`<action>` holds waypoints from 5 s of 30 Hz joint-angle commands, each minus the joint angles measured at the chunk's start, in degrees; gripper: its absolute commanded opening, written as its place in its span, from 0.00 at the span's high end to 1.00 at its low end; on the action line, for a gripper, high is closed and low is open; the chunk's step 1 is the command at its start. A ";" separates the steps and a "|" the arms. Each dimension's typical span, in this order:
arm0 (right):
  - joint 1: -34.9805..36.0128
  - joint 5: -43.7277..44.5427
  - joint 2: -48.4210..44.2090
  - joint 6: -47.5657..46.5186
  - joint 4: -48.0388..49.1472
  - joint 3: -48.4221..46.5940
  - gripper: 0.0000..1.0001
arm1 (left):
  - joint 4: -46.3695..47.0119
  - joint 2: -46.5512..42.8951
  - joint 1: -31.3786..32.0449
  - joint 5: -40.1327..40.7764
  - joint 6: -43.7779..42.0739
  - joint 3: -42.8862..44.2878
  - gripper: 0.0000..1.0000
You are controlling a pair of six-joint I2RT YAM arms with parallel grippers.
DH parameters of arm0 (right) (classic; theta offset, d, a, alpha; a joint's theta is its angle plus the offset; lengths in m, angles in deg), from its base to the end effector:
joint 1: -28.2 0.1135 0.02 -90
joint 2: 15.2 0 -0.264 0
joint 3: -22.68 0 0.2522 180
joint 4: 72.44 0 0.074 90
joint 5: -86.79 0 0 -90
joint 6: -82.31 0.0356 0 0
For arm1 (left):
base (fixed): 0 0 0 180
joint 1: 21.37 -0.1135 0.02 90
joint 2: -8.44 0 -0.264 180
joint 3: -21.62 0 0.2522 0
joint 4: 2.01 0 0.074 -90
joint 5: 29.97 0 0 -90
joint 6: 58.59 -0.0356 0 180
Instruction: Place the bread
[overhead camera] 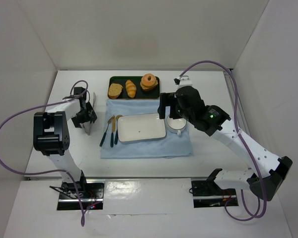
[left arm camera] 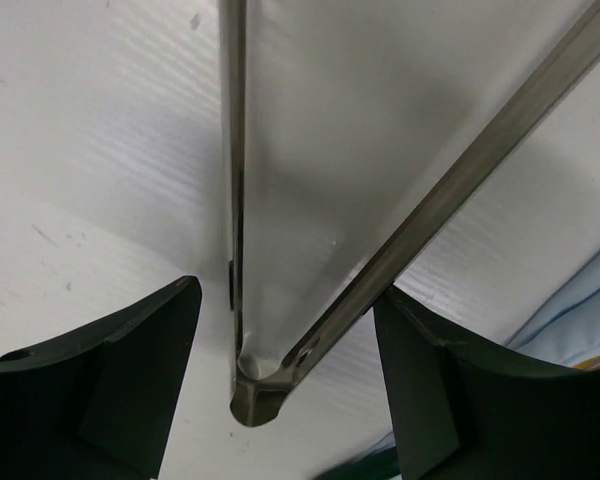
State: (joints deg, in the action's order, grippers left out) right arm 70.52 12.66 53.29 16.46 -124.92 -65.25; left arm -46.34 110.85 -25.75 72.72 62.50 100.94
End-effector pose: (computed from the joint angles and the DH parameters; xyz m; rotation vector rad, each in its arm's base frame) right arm 0.1927 0.1623 0.3840 -0.1782 2.1401 0.3871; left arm 0.3489 0.0346 0.1720 -0.8807 2.5569 0.1678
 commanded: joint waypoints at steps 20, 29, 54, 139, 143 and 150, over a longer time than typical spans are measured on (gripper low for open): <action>-1.46 2.40 -0.11 -0.76 -2.15 -2.38 0.00 | -0.55 11.50 -0.72 -3.46 -3.41 8.62 0.21; -1.46 2.40 -0.11 -1.29 -1.62 -1.86 0.00 | 1.04 11.50 -1.24 -6.62 -3.41 6.08 0.50; -1.98 -1.11 -0.64 -0.76 3.48 2.72 0.00 | -5.72 -19.00 3.05 -11.82 -3.67 17.49 0.50; -26.77 -22.64 -4.68 0.91 10.86 12.56 0.00 | 1.56 0.97 19.15 -19.89 -4.46 40.18 0.73; -26.77 -22.65 -3.46 1.44 11.91 12.03 0.00 | 1.56 -5.88 19.15 -20.85 -3.93 35.88 0.73; -26.77 -24.31 -0.38 1.96 15.86 11.51 0.00 | 1.56 -20.92 21.16 -24.03 -3.41 18.13 0.73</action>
State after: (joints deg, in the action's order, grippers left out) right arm 44.17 -10.26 51.69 17.92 -114.08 -52.88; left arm -45.34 94.41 -5.95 50.86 58.69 124.46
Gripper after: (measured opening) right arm 0.999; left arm 0.436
